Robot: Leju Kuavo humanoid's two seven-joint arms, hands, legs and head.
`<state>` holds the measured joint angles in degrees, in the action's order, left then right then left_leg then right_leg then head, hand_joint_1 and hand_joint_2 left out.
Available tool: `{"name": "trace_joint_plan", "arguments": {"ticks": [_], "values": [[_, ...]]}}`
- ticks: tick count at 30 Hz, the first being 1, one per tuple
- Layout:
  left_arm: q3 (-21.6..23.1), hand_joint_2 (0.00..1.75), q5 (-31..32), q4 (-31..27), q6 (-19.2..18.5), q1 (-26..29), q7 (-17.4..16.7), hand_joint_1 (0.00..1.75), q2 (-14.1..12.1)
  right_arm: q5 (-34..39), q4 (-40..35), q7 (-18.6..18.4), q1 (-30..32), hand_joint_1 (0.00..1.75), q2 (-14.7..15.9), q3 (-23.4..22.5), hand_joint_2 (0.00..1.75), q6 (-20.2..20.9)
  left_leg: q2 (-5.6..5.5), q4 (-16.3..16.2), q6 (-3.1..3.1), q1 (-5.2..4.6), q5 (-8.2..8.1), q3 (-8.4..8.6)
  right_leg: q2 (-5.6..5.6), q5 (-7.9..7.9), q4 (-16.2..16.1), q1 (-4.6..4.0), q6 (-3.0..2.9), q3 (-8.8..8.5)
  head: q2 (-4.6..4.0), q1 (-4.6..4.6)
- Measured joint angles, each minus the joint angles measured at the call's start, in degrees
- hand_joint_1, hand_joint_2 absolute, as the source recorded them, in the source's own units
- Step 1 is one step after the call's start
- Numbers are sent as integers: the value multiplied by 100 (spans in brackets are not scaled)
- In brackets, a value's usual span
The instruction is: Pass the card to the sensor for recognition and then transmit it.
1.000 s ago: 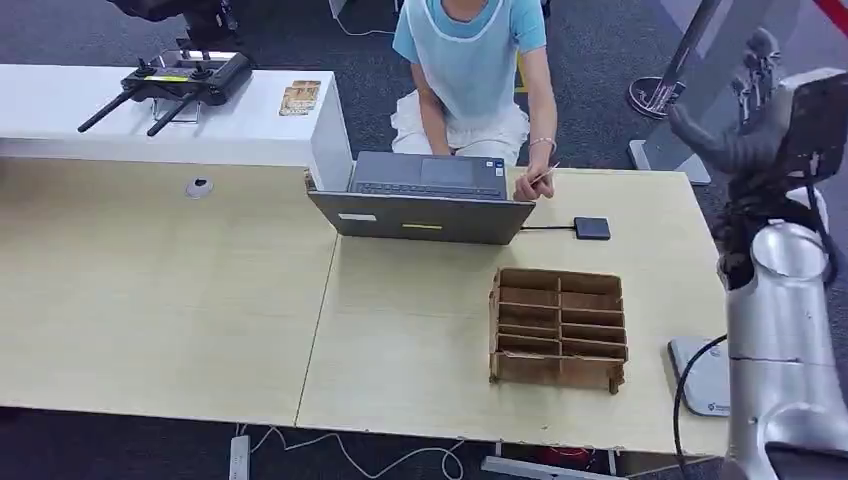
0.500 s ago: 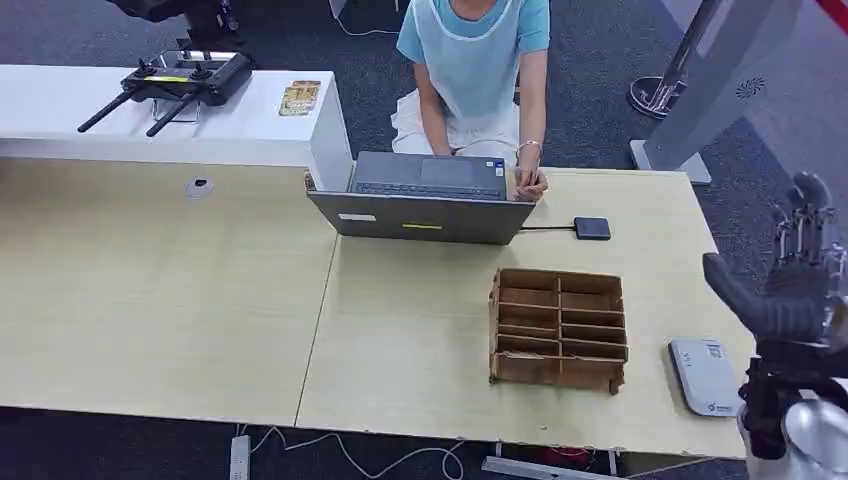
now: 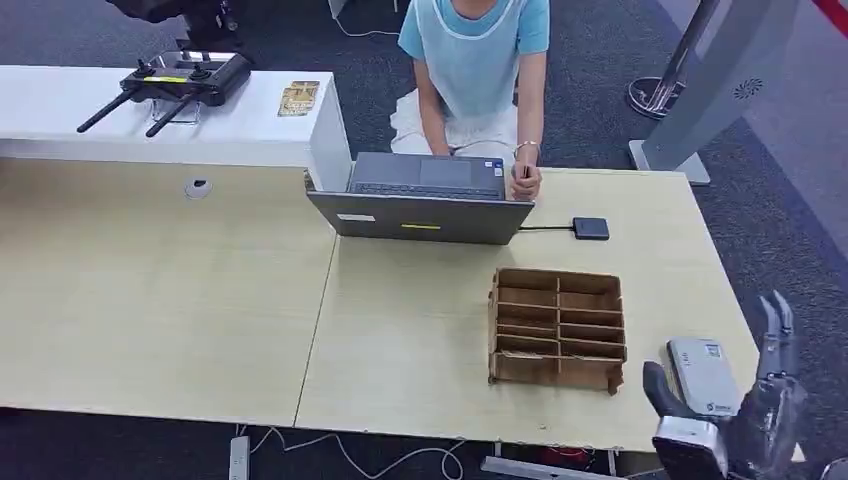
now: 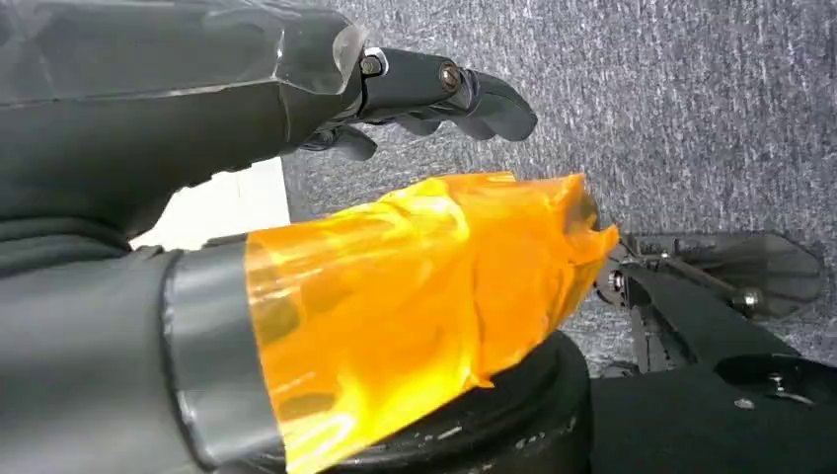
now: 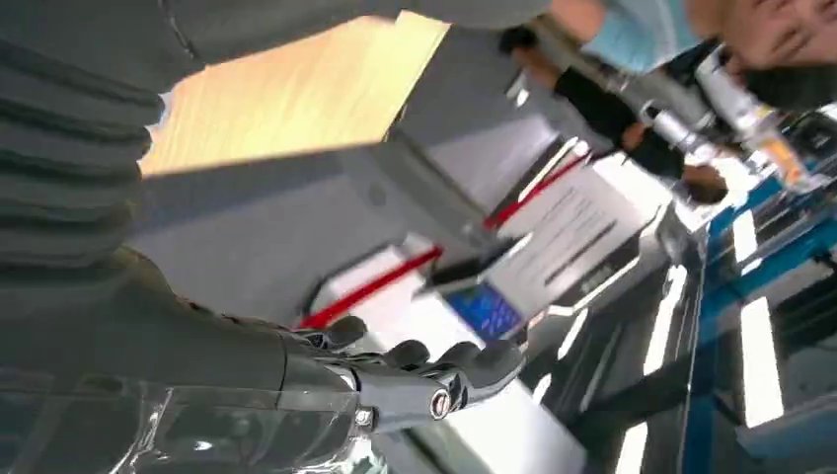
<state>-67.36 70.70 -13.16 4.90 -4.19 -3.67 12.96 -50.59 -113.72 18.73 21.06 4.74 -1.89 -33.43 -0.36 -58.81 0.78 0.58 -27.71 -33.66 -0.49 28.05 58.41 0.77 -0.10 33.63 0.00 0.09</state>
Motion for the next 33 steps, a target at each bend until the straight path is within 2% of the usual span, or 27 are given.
{"name": "trace_joint_plan", "arguments": {"ticks": [3,5,7,12,16,20,23,25,27,29,30,33], "values": [[0,0,61,0,-13,-5,-79,0,-9,-1395,59,-897,209,0,68,340,0,-498,0,0,0,-1,0,3,0,0,-1,1,0,-2,0,0],[0,0,66,0,-22,-6,-151,0,-11,-2385,129,-1711,336,0,168,520,0,-576,0,0,0,-1,-1,2,0,0,-2,1,0,-3,0,0],[-7,0,-19,0,-54,-7,-147,0,-13,-2912,207,-2325,414,0,290,680,0,-590,0,0,-1,-1,-1,2,0,0,-2,1,0,-3,0,0],[-230,0,-393,0,-41,-32,-17,0,-35,-3675,394,-3117,454,0,641,1070,0,-502,7,0,-3,-1,-3,4,3,0,-2,1,0,-4,2,0],[-267,0,-293,0,-7,-37,-9,0,-92,-3922,507,-3858,420,0,1135,1437,0,-89,9,0,-3,-1,-2,5,3,0,-1,0,0,-4,0,2],[-269,0,-262,0,-28,-40,-9,0,-129,-3918,612,-4074,361,0,1501,1729,0,31,9,0,-3,-1,-3,6,3,0,-1,1,0,-4,0,2],[-267,0,-262,0,-72,-41,-9,0,-125,-3354,673,-4015,248,0,1664,1913,0,-19,10,0,-3,-1,-2,6,5,0,-1,1,0,-4,0,2],[-269,0,-277,0,-85,-42,-4,0,-105,-2595,708,-3752,138,0,1723,2036,0,-47,12,0,-3,-1,-2,7,6,0,-1,1,0,-4,2,0],[-273,0,-297,0,-96,-42,31,0,-79,-1562,741,-3319,26,0,1736,2154,0,-41,11,0,-3,-1,-2,8,6,0,-1,1,0,-5,0,0],[-278,0,-304,0,-90,-40,55,0,-72,-1094,752,-2993,-35,0,1736,2191,0,-37,11,0,-3,-1,-2,8,5,0,-1,1,0,-5,0,0],[-280,0,-304,0,-83,-38,59,0,-70,-997,752,-2908,-53,0,1736,2191,175,-36,11,0,-3,-1,-2,8,5,0,-1,1,0,-5,2,2],[-291,0,-304,0,-61,-38,68,0,-70,-866,752,-2666,-72,0,1736,2189,175,-37,11,0,-3,-1,-2,8,5,0,-1,1,0,-5,0,0]]}}
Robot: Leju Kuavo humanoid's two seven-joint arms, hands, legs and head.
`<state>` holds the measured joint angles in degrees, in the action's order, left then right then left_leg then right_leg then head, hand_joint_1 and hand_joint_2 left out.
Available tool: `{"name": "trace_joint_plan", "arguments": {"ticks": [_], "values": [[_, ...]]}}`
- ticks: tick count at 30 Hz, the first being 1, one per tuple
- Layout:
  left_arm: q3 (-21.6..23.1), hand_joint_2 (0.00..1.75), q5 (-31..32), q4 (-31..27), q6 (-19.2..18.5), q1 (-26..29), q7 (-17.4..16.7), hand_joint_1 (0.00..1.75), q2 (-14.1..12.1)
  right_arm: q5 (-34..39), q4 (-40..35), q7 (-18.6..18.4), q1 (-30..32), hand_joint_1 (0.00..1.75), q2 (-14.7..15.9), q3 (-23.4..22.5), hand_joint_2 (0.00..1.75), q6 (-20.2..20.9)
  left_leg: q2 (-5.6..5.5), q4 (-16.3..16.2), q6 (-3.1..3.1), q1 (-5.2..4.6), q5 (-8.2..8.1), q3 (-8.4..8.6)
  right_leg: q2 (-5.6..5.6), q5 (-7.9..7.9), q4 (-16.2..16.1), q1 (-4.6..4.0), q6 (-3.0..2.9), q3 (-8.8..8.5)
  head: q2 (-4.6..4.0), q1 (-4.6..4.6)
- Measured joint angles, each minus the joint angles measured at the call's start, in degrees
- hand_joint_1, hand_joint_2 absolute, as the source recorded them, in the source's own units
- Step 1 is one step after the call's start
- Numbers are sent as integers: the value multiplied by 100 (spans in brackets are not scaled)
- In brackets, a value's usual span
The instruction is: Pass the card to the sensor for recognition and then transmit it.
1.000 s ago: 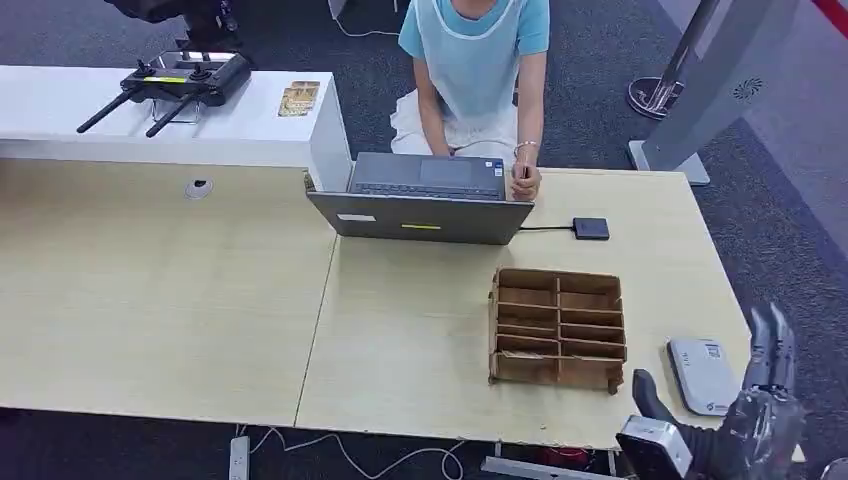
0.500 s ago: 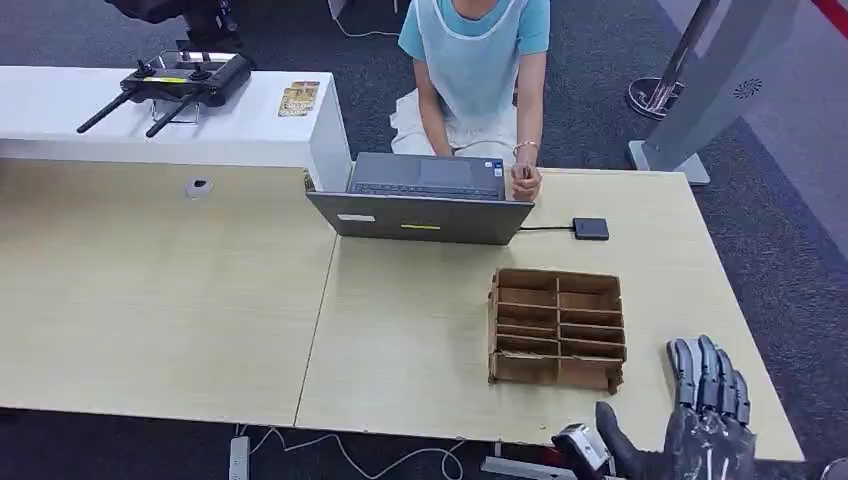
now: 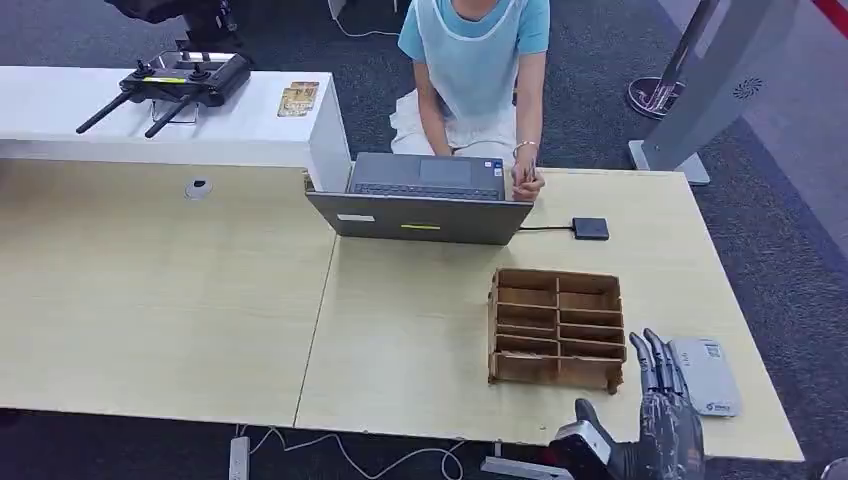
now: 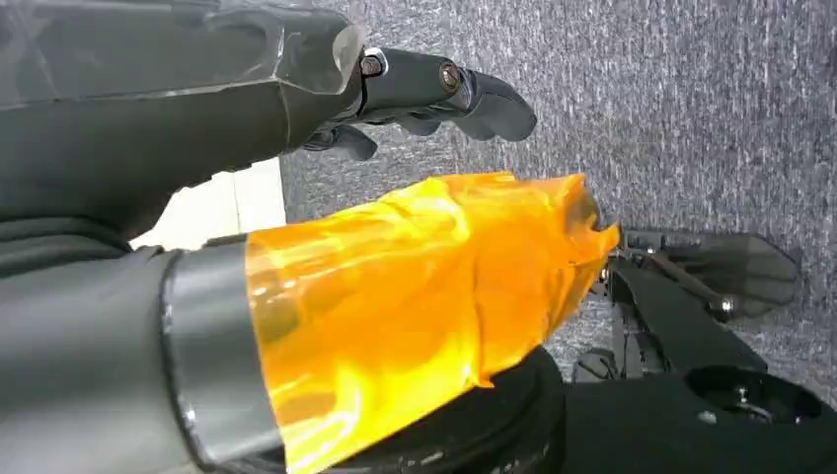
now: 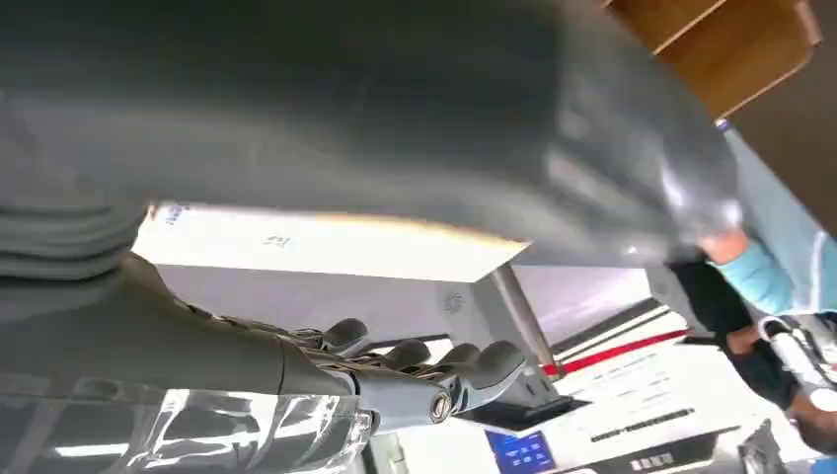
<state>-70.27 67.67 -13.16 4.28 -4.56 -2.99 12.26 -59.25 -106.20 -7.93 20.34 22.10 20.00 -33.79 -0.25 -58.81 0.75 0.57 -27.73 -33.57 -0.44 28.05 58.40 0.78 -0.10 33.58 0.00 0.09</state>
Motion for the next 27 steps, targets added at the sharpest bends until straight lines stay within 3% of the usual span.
{"name": "trace_joint_plan", "arguments": {"ticks": [8,19,27], "values": [[-15,0,35,0,2,2,0,0,-13,-590,2,4,77,0,-22,-302,175,28,0,0,0,0,0,0,0,0,0,0,0,0,2,0],[-15,0,61,0,2,4,-4,0,-13,-747,57,-125,112,0,-28,-450,175,223,1,0,0,0,0,2,1,0,0,0,0,-1,2,0],[-15,0,118,0,-9,3,-9,0,-13,-1418,205,-448,95,0,-28,-450,175,422,1,0,0,0,0,1,1,0,0,0,0,-1,0,0]]}}
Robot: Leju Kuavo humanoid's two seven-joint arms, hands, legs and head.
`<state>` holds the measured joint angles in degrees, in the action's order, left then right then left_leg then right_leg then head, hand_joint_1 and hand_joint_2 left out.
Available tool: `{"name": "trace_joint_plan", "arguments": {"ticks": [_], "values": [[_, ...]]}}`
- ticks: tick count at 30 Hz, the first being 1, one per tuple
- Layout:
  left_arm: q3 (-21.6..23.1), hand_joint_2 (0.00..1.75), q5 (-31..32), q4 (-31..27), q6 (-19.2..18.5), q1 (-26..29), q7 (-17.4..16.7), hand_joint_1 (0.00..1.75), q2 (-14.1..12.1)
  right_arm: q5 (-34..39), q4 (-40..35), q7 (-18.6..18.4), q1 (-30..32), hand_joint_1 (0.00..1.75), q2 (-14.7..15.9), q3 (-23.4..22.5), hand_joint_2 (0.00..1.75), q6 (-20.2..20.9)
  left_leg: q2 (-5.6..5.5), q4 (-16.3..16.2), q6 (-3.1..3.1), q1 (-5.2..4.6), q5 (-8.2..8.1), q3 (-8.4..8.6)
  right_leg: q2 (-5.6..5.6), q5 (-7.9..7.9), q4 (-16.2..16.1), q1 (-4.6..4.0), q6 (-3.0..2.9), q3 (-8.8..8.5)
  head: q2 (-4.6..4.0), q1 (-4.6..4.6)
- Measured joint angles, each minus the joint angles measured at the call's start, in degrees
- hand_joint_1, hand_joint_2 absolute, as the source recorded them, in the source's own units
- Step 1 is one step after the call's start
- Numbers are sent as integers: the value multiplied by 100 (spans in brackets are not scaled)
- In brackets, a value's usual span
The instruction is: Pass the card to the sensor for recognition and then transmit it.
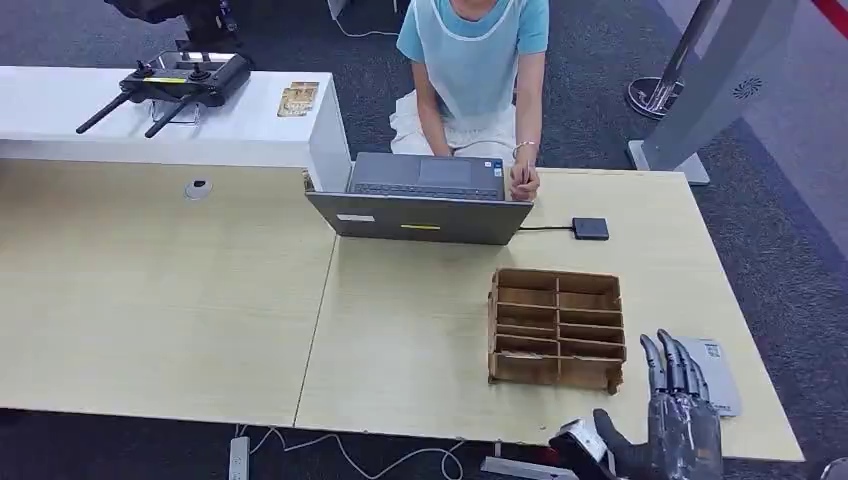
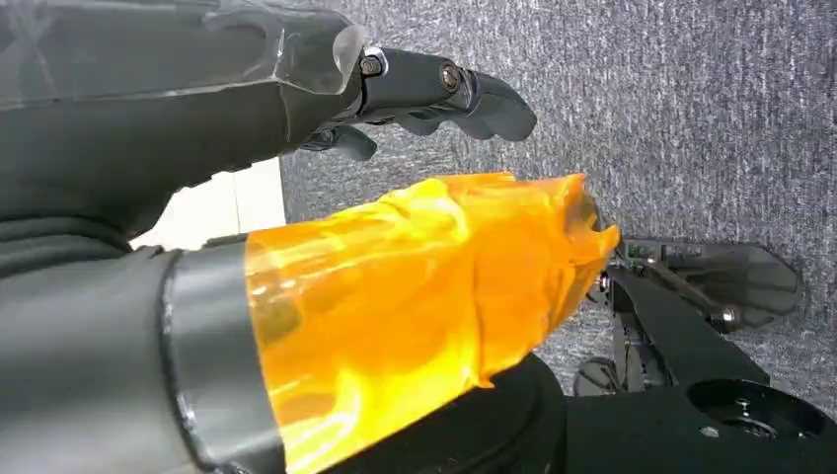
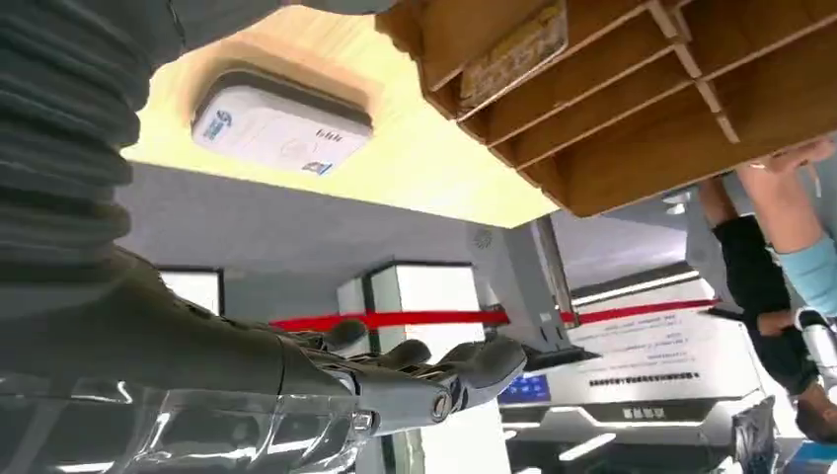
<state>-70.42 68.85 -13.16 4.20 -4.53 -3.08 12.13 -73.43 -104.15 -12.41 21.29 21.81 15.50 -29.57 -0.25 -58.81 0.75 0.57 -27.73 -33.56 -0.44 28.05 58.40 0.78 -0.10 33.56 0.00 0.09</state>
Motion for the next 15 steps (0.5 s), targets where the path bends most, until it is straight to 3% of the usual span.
{"name": "trace_joint_plan", "arguments": {"ticks": [5,15], "values": [[0,0,50,0,-7,-2,-11,0,0,-556,202,-219,-131,0,0,9,175,-15,0,0,0,0,0,1,0,0,0,0,0,-2,2,0],[0,0,66,0,-11,-2,-26,0,0,-622,446,-248,-301,0,2,44,175,-11,0,0,0,0,0,2,0,0,0,0,0,-2,0,0]]}}
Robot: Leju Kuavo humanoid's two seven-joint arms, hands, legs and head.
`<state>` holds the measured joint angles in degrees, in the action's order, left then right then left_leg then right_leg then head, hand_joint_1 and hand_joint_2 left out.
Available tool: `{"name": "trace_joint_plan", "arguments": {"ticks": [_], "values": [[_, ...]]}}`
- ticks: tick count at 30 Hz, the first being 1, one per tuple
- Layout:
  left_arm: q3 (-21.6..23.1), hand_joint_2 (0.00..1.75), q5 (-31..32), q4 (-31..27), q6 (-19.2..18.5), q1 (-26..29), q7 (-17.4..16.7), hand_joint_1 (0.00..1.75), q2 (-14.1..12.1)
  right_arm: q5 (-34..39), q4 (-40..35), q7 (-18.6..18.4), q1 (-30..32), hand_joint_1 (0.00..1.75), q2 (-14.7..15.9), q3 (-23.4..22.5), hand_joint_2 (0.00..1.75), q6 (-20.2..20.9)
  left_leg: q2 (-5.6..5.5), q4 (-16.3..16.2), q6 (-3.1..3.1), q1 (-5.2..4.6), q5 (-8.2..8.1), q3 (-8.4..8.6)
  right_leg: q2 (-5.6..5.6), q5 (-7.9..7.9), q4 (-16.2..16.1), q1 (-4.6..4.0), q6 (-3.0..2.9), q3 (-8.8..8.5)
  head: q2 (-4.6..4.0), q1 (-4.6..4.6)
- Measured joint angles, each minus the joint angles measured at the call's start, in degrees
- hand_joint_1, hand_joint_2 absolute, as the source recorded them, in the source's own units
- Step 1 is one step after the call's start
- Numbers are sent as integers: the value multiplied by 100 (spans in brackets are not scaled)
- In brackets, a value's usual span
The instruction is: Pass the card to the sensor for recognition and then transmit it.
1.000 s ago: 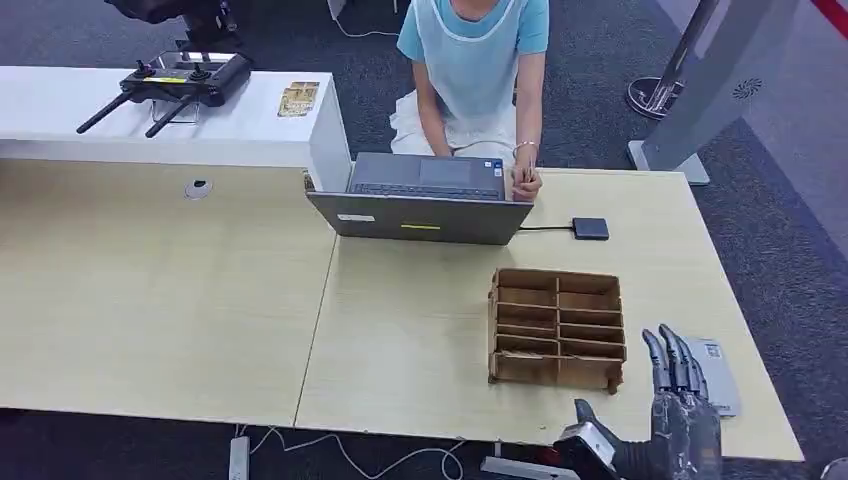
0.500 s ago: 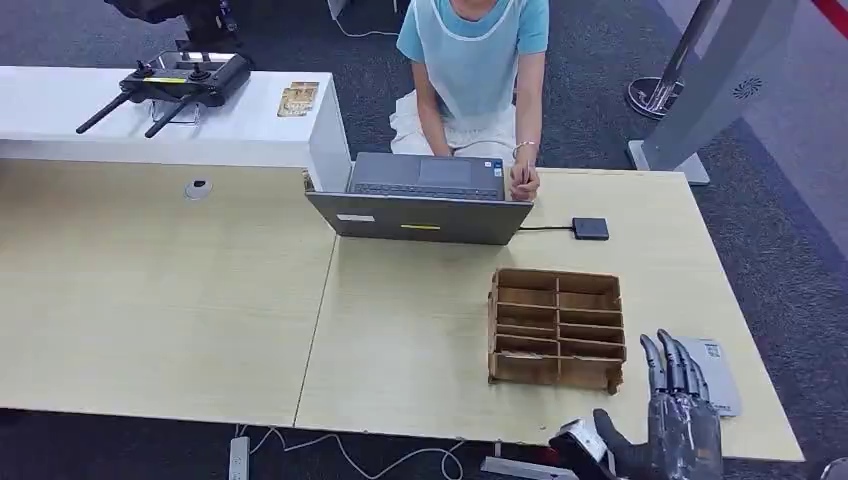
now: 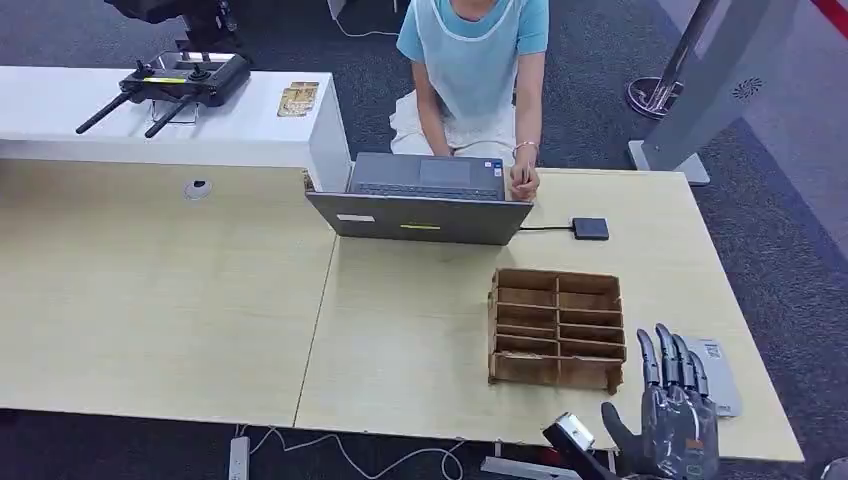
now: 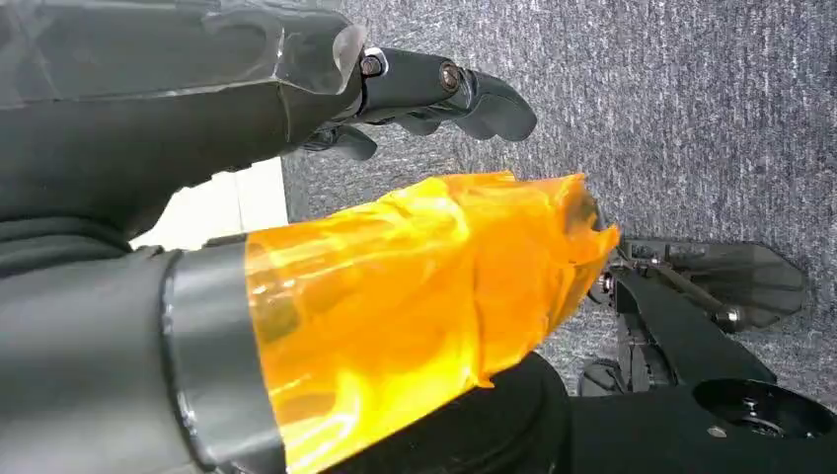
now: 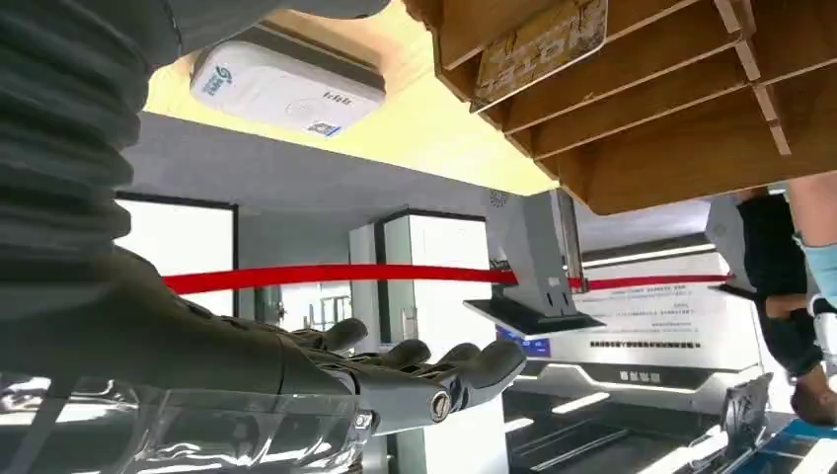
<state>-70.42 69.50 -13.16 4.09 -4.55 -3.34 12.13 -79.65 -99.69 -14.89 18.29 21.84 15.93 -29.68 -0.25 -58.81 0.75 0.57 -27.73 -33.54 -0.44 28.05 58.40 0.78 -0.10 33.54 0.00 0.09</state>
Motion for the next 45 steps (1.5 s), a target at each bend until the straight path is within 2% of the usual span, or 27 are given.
{"name": "trace_joint_plan", "arguments": {"ticks": [8,19,45], "values": [[0,0,77,0,-50,-2,-9,0,0,405,444,241,-330,0,13,39,175,37,0,0,0,0,0,2,0,0,0,0,0,-2,2,2],[0,0,153,0,-98,-6,42,0,9,494,1006,459,-747,0,-70,98,175,131,0,0,0,0,0,3,1,0,0,0,0,-2,0,0],[0,0,107,0,-98,-3,46,0,55,276,1259,413,-885,0,-171,109,175,96,0,0,0,0,0,3,1,0,0,0,0,-2,0,0]]}}
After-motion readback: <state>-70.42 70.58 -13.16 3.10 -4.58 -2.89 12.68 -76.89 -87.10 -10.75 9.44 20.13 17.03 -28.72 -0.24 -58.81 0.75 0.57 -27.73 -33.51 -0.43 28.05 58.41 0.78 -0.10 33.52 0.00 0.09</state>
